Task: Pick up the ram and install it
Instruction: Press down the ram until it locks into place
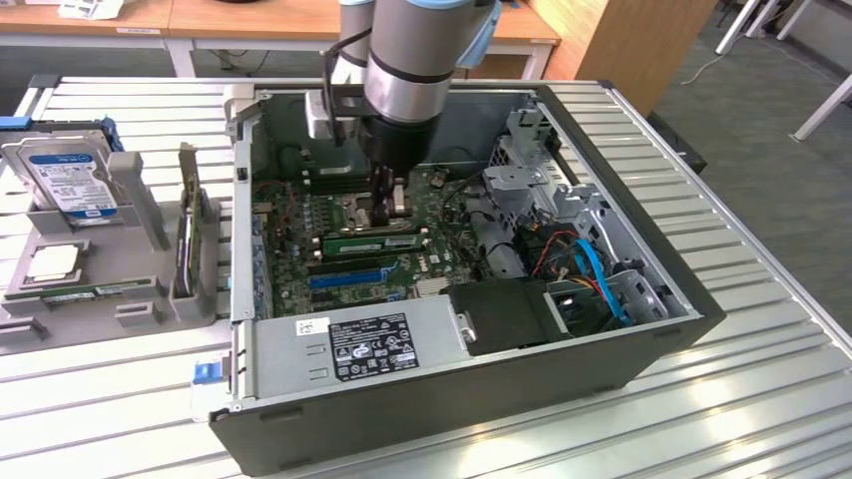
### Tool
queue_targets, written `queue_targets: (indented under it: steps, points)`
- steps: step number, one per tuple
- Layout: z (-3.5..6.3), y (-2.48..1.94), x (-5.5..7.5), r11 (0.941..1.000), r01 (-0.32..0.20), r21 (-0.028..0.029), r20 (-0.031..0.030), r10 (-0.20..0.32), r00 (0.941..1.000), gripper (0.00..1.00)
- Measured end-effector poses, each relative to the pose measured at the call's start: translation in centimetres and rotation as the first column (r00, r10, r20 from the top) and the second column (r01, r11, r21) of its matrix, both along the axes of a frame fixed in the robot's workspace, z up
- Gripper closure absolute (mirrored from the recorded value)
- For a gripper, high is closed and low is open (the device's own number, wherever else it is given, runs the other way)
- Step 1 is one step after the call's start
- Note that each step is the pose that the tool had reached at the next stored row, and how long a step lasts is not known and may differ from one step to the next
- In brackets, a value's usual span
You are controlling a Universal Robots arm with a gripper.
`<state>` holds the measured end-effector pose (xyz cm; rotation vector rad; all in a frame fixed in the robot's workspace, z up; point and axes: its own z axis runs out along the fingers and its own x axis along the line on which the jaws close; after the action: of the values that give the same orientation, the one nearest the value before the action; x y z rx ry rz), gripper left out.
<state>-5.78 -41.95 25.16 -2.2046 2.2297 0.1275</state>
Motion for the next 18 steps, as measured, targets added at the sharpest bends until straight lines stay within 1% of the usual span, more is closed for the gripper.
queue_targets:
  steps: [2,4,18]
  points:
    - [0.00,0.00,-0.2,1.0000,0.000,0.0000,0.0000,0.000,1.0000,0.90]
    - [0.00,0.00,-1.0,1.0000,0.000,0.0000,0.0000,0.000,1.0000,0.90]
    - [0.00,0.00,-2.2,1.0000,0.000,0.0000,0.0000,0.000,1.0000,0.90]
